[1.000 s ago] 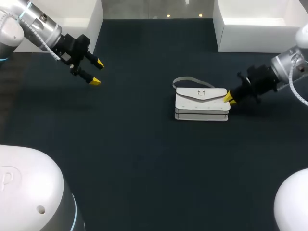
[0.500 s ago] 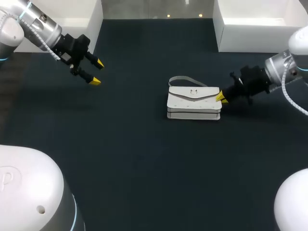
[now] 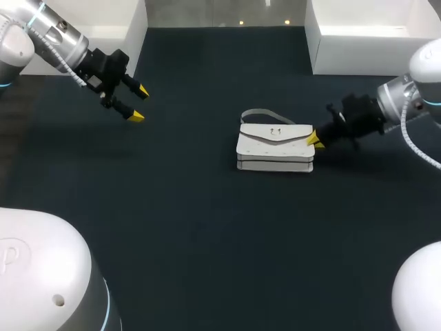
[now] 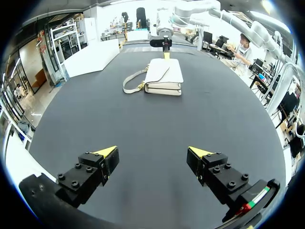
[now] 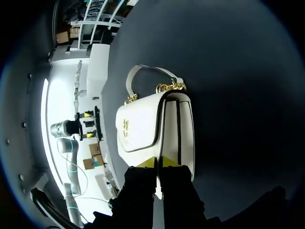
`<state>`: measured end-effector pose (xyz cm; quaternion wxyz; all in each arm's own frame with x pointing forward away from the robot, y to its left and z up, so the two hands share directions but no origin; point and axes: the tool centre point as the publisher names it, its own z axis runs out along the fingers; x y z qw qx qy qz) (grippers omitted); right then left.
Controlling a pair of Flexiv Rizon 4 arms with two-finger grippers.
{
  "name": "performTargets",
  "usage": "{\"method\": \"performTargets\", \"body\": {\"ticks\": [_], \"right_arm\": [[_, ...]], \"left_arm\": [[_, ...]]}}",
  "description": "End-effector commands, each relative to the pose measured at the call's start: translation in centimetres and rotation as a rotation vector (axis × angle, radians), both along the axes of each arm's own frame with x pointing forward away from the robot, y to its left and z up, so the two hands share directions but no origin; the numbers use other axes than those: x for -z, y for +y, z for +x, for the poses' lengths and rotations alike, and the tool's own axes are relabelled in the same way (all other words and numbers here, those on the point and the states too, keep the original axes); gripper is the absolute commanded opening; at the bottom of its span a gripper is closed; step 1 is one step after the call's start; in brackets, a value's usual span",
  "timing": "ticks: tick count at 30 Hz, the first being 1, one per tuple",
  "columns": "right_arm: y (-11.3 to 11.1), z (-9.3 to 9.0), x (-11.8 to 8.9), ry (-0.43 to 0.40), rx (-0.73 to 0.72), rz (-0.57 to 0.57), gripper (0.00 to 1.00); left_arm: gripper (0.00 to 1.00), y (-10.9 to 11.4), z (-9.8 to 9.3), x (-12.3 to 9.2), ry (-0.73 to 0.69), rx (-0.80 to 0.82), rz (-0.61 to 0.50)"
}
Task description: Pick up the bag, open it, inspect its contents, close it, and place it on the opposite side
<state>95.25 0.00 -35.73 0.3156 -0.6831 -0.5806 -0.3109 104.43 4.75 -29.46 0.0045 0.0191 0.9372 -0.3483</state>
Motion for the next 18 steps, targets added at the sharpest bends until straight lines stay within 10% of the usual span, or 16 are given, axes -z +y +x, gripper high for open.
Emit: {"method": "performTargets", "body": {"ticks": [1,18], "right_arm": [[1.9,0.6,0.1,-0.027,-0.023,0.023,0.00],[7.2,4.2,0.0,-0.068,-0.079,0.057,0.00]], "left_arm": [[1.00,0.0,0.1,0.1,0.000,0.002,-0.004],[1.00,0.0,0.1,0.1,0.000,0.002,-0.004]]}}
